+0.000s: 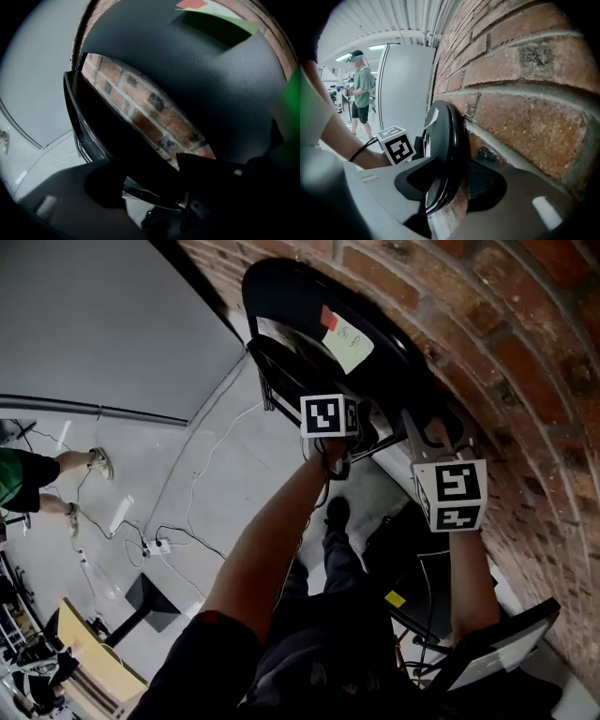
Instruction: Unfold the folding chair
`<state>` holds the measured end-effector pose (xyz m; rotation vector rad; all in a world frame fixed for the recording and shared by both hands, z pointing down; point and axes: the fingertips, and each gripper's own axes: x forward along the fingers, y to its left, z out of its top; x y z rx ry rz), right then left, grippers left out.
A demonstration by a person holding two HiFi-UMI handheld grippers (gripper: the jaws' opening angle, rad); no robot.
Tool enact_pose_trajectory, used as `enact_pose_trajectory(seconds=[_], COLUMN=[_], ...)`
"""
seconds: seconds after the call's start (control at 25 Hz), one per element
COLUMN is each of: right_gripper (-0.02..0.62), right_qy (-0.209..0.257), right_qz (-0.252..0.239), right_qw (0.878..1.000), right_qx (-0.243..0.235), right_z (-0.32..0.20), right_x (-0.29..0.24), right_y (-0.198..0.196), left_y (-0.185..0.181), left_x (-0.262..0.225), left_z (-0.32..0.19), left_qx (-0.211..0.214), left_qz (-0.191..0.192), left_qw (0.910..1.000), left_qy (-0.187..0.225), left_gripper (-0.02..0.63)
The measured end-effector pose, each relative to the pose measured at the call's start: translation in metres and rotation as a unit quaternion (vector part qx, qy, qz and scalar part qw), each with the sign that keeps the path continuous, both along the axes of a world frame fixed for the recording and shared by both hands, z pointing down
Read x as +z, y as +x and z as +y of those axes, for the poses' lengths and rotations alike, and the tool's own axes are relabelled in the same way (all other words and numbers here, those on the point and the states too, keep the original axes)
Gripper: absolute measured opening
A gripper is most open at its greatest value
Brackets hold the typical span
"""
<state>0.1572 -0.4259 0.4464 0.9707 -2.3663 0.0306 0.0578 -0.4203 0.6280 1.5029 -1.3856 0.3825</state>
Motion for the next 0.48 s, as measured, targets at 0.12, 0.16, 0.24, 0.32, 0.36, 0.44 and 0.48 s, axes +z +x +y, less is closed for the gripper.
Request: enact_pose_trajectory(seconds=[0.12,0.16,0.24,0.32,0.36,0.44,0.48], right_gripper=[0.19,0.19,0.19,0.189,0.189,0.189,0.189], right_qy=[0.002,0.002,0.0,-0.002,-0.002,-0.003,-0.003], right_qz=[-0.001,-0.001,-0.003,-0.004,-0.003,-0.002,-0.004], right_qw=[1.0,1.0,1.0,1.0,1.0,1.0,1.0], right_qx=[-0.002,-0.003,-0.006,-0.007,-0.008,-0.009,-0.009], right_z=[0.0004,-0.0001,-0.001,-0.0004,-0.0001,-0.0005,-0.0008], right_x=[-0.0013,-0.0015,-0.0013,-0.0001,0.0003,0.0004,0.0002], right_y=[-0.0013,-0.0018,-0.0031,-0.0038,-0.0038,-0.0035,-0.0036], left_y=[0.0003,-0.0001,-0.0029,-0.0032,-0.0026,-0.002,-0.0017], left_x=[-0.002,-0.0032,-0.0045,-0.0029,-0.0006,0.0003,-0.0011], left_z=[-0.0006,-0.0009,0.003,0.0075,0.0076,0.0038,0.0019], left_qx=[0.002,0.001,0.0,0.0,0.002,0.005,0.006], left_qz=[0.005,0.006,0.004,0.008,0.01,0.01,0.011], left_qw=[1.0,0.9999,0.9999,0.9999,0.9999,0.9998,0.9997], left_qy=[0.007,0.01,0.009,0.007,0.008,0.016,0.02], left_gripper=[0.344,0.344,0.345,0.345,0.345,0.345,0.345])
